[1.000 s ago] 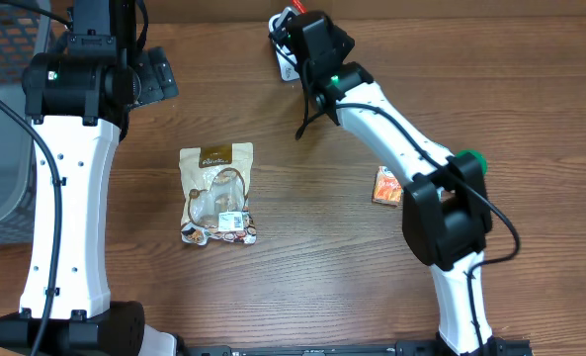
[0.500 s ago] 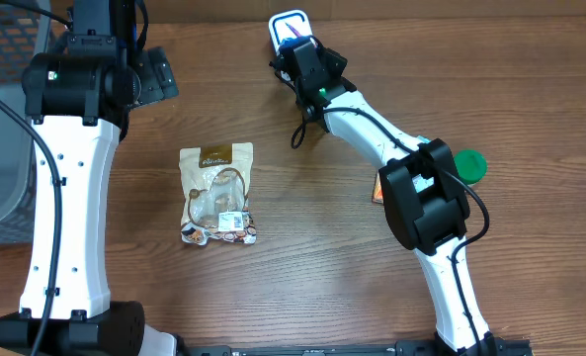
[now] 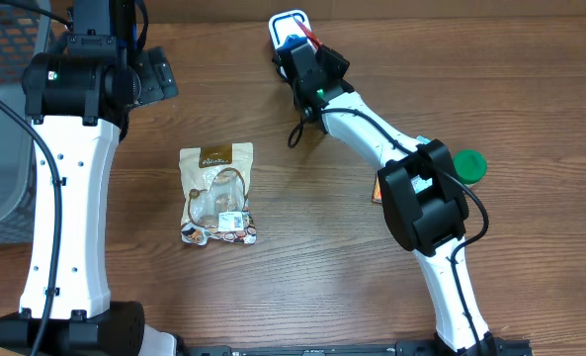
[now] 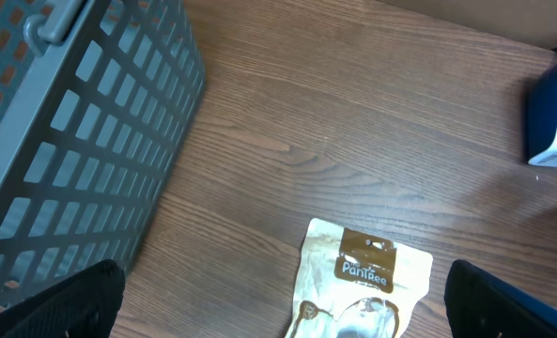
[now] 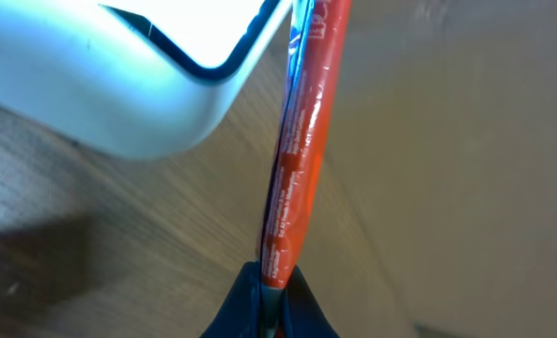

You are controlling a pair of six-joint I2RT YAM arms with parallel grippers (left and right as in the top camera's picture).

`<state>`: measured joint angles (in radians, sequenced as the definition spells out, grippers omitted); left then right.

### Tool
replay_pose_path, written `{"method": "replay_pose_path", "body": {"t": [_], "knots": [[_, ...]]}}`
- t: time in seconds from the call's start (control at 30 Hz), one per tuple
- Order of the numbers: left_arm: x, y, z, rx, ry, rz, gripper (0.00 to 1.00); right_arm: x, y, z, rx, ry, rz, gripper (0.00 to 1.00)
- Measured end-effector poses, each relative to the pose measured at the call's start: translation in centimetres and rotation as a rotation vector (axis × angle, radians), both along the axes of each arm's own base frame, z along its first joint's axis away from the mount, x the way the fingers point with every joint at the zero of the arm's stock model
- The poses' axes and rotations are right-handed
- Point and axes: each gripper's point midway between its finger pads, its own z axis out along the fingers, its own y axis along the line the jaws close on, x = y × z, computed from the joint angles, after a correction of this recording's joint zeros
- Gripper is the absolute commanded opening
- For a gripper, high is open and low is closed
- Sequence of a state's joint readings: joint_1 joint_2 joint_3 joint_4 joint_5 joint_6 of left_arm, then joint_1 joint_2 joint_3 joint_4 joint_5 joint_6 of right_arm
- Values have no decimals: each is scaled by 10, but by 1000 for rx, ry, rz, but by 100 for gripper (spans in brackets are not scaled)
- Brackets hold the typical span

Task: Scan the item barcode
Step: 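Move the red strip item right and lower it beside the Kleenex pack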

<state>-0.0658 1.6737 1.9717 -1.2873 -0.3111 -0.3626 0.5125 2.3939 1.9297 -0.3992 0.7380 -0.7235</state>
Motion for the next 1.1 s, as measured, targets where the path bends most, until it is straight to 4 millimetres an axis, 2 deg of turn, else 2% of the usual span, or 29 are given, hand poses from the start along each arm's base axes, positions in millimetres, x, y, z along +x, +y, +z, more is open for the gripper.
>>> {"method": "replay_pose_path", "body": {"t": [0.1,0.2,0.33,0.4,0.47,0.53,0.63,0.77,1.0,1.07,1.1], "knots": [[0,0,0,0,0,0,100,-11,-2,1,36,29,-34,4],[0,0,0,0,0,0,100,-24,-2,20,119,48,-58,4],[0,0,0,0,0,0,100,-49,-4,80,296,24,-106,4],[0,0,0,0,0,0,100,-69,-11,119,395,9,-141,4],[0,0,0,0,0,0,100,-92,-22,148,477,14,-180,4],[0,0,0,0,0,0,100,-116,-37,164,542,54,-234,4],[0,0,0,0,0,0,100,-150,-67,157,584,179,-356,4],[0,0,0,0,0,0,100,-189,-105,115,623,395,-577,4],[0,0,0,0,0,0,100,-222,-142,42,655,575,-820,5],[0,0,0,0,0,0,100,-229,-146,27,654,599,-850,11],[0,0,0,0,0,0,100,-231,-147,21,654,608,-860,18]]}}
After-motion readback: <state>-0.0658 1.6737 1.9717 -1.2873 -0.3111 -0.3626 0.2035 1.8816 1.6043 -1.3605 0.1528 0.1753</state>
